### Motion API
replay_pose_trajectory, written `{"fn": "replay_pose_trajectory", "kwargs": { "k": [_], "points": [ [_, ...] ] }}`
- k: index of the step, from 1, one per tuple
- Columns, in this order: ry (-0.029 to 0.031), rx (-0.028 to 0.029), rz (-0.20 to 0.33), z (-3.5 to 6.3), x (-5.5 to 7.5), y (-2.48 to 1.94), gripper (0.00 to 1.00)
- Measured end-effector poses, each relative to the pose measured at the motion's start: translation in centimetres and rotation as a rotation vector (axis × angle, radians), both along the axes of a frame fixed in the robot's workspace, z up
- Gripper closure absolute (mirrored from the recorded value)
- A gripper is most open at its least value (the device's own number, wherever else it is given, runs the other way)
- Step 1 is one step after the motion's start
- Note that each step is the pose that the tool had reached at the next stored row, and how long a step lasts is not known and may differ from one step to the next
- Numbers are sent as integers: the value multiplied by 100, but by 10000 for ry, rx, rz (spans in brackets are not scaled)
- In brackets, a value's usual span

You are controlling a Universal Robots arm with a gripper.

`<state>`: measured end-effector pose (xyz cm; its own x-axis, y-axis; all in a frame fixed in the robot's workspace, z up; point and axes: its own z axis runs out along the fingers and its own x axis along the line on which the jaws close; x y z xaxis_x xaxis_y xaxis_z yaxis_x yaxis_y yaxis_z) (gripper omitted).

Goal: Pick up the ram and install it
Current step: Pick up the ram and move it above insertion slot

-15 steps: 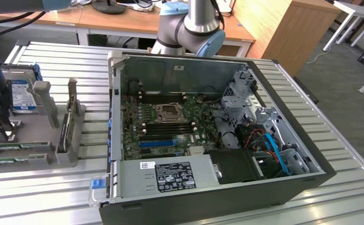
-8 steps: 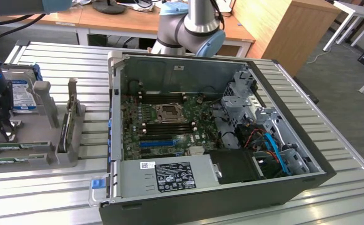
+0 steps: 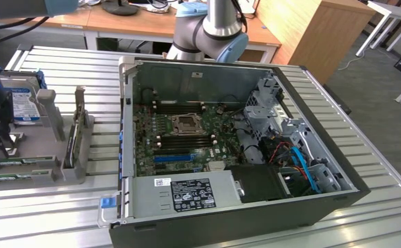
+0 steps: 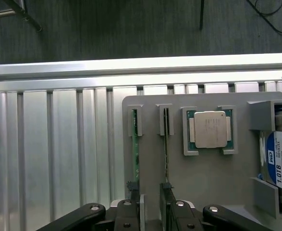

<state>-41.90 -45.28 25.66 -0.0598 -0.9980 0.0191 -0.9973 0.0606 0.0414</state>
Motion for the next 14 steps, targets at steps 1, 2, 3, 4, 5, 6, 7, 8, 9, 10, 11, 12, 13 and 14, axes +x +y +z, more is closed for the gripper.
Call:
{"fn": "replay_pose_trajectory", "kwargs": {
  "k": [1,2,3,4,5,6,7,8,9,10,11,12,13,14],
  "points": [
    [0,0,0,0,0,-1,69],
    [0,0,0,0,0,-1,69],
    [0,0,-1,0,0,-1,69],
    [0,0,-1,0,0,-1,69],
    [-2,2,-1,-6,0,-2,69],
    [-6,2,0,-14,0,-2,69],
    [-8,1,0,-24,0,-2,69],
    [-10,0,0,-36,0,-2,69],
    [-13,1,0,-50,0,-2,69],
    [-12,1,1,-64,0,-2,69],
    [-12,1,0,-78,0,-2,69],
    [-12,0,0,-93,0,-2,69],
    [-12,0,0,-106,0,-2,69],
    [-12,0,1,-120,0,-2,69]
  ]
}}
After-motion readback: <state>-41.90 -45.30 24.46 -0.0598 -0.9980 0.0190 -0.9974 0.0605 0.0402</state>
